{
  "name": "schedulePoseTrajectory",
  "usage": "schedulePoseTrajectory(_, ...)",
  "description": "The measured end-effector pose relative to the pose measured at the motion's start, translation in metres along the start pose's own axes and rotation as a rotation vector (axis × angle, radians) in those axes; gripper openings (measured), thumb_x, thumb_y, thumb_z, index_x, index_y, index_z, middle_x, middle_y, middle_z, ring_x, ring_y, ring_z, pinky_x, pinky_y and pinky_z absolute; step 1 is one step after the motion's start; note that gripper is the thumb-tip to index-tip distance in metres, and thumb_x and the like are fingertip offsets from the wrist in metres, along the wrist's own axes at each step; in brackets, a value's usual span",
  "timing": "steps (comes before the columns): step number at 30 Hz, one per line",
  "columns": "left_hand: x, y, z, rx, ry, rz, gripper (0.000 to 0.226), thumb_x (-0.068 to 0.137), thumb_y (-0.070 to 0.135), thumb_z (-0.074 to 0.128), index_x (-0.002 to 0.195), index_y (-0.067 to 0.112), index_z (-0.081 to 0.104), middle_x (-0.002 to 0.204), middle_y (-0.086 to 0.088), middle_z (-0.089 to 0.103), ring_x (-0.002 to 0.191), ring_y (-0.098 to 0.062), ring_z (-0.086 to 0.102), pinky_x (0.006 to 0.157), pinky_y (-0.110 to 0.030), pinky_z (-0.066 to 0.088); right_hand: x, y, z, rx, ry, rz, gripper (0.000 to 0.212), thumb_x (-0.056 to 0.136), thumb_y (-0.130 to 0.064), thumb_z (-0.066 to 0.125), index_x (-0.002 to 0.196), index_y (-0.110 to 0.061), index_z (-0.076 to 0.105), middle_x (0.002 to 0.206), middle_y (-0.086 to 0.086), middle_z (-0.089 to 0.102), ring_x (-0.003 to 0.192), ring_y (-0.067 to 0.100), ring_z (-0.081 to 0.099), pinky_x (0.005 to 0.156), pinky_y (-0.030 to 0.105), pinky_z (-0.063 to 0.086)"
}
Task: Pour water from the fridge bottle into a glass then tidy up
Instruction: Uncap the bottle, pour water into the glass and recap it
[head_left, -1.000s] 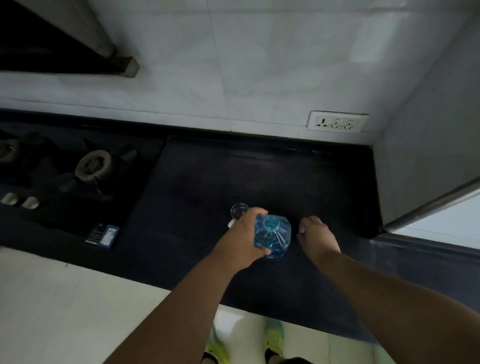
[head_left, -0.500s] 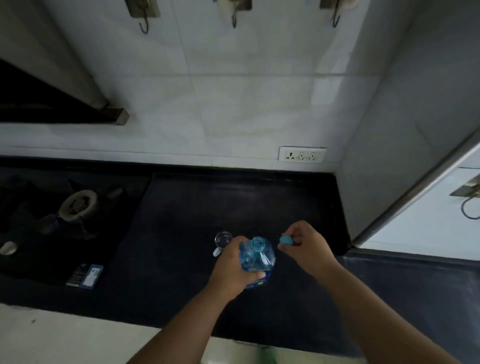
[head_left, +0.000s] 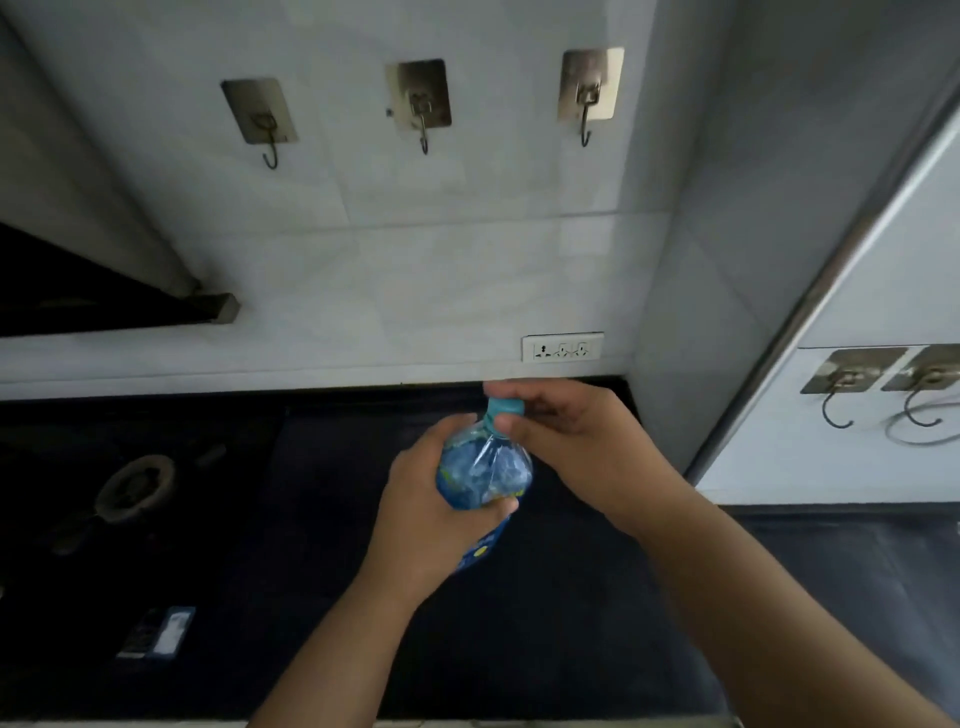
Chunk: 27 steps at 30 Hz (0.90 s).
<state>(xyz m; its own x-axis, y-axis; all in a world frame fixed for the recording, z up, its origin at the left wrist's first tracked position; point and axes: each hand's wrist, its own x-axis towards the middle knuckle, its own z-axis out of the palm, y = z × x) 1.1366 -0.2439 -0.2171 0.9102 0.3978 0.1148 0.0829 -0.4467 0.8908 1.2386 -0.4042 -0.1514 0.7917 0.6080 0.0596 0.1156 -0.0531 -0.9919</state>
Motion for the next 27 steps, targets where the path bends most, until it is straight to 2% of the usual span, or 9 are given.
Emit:
schedulePoseTrajectory(3,0.001,0.019,-0.026,0.104,0.016,0.064,0.085,0.062,0.033,0.097,0.132,0.056,0.055,0.129,0.015,0.059,0.119,-0.002,0.061,0.104,-0.034,0.055,-0.002,-0.019,0.003,-0.121,0.028,-0.087,0.032,0.092,-0.013,0.076,0.119,-0.031,0.077,0.109,-0.013,0.078,0.098,0.009,0.075,0.091,0.024,0.058)
schedulePoseTrajectory(7,-0.004,0.033,-0.051,0.162,0.027,0.111,0.084,0.061,0.037,0.096,0.130,0.058,0.055,0.125,0.022,0.059,0.122,-0.003,0.057,0.105,-0.037,0.053,-0.004,-0.046,0.001,-0.338,-0.045,-0.190,0.035,0.092,-0.015,0.076,0.119,-0.038,0.074,0.116,-0.019,0.074,0.101,0.003,0.073,0.093,0.023,0.057)
schedulePoseTrajectory(11,-0.007,0.043,-0.067,0.209,0.043,0.172,0.082,0.061,0.036,0.097,0.122,0.068,0.051,0.120,0.038,0.054,0.121,0.001,0.053,0.104,-0.032,0.050,-0.005,-0.075,0.000,-0.399,-0.130,-0.232,0.031,0.092,-0.005,0.074,0.113,-0.029,0.071,0.115,-0.017,0.073,0.110,-0.005,0.067,0.096,0.019,0.055)
schedulePoseTrajectory(15,-0.009,0.050,-0.080,0.277,0.051,0.191,0.087,0.059,0.045,0.094,0.131,0.061,0.050,0.123,0.035,0.053,0.122,0.000,0.052,0.107,-0.036,0.050,-0.002,-0.093,-0.001,-0.709,-0.219,-0.333,0.031,0.094,-0.012,0.071,0.115,-0.035,0.063,0.110,-0.012,0.073,0.103,0.004,0.070,0.091,0.029,0.059)
schedulePoseTrajectory(18,-0.011,0.056,-0.089,0.338,0.039,0.225,0.083,0.059,0.047,0.091,0.130,0.061,0.049,0.126,0.049,0.045,0.122,0.002,0.050,0.107,-0.040,0.049,0.002,-0.100,-0.001,-0.763,-0.301,-0.373,0.032,0.095,-0.011,0.070,0.117,-0.034,0.064,0.113,-0.017,0.071,0.104,0.002,0.070,0.092,0.026,0.058)
schedulePoseTrajectory(21,-0.012,0.058,-0.094,0.398,0.024,0.231,0.086,0.061,0.047,0.093,0.133,0.060,0.046,0.128,0.049,0.043,0.121,0.010,0.045,0.108,-0.040,0.047,0.004,-0.105,-0.002,-0.837,-0.375,-0.373,0.033,0.096,-0.013,0.066,0.119,-0.036,0.064,0.116,-0.022,0.070,0.103,0.000,0.069,0.092,0.026,0.056)
schedulePoseTrajectory(23,-0.014,0.059,-0.097,0.399,0.027,0.227,0.085,0.062,0.046,0.093,0.131,0.062,0.046,0.127,0.051,0.042,0.121,0.011,0.045,0.108,-0.041,0.048,0.005,-0.109,0.000,-0.846,-0.379,-0.361,0.028,0.096,-0.020,0.068,0.119,-0.035,0.064,0.116,-0.022,0.071,0.102,-0.001,0.068,0.092,0.025,0.055)
schedulePoseTrajectory(25,-0.015,0.061,-0.098,0.405,0.024,0.233,0.084,0.061,0.048,0.092,0.126,0.070,0.043,0.126,0.054,0.040,0.121,0.011,0.045,0.108,-0.042,0.047,0.004,-0.116,0.005,-0.852,-0.331,-0.295,0.020,0.096,-0.039,0.069,0.114,-0.032,0.065,0.104,-0.016,0.074,0.093,-0.002,0.069,0.088,0.027,0.057)
schedulePoseTrajectory(27,-0.015,0.064,-0.098,0.426,0.024,0.240,0.085,0.061,0.051,0.089,0.127,0.070,0.040,0.127,0.054,0.040,0.120,0.008,0.047,0.108,-0.043,0.047,0.003,-0.120,0.015,-0.995,-0.227,-0.231,0.036,0.096,-0.061,0.055,0.097,-0.025,0.064,0.082,-0.007,0.074,0.076,0.005,0.068,0.075,0.030,0.057)
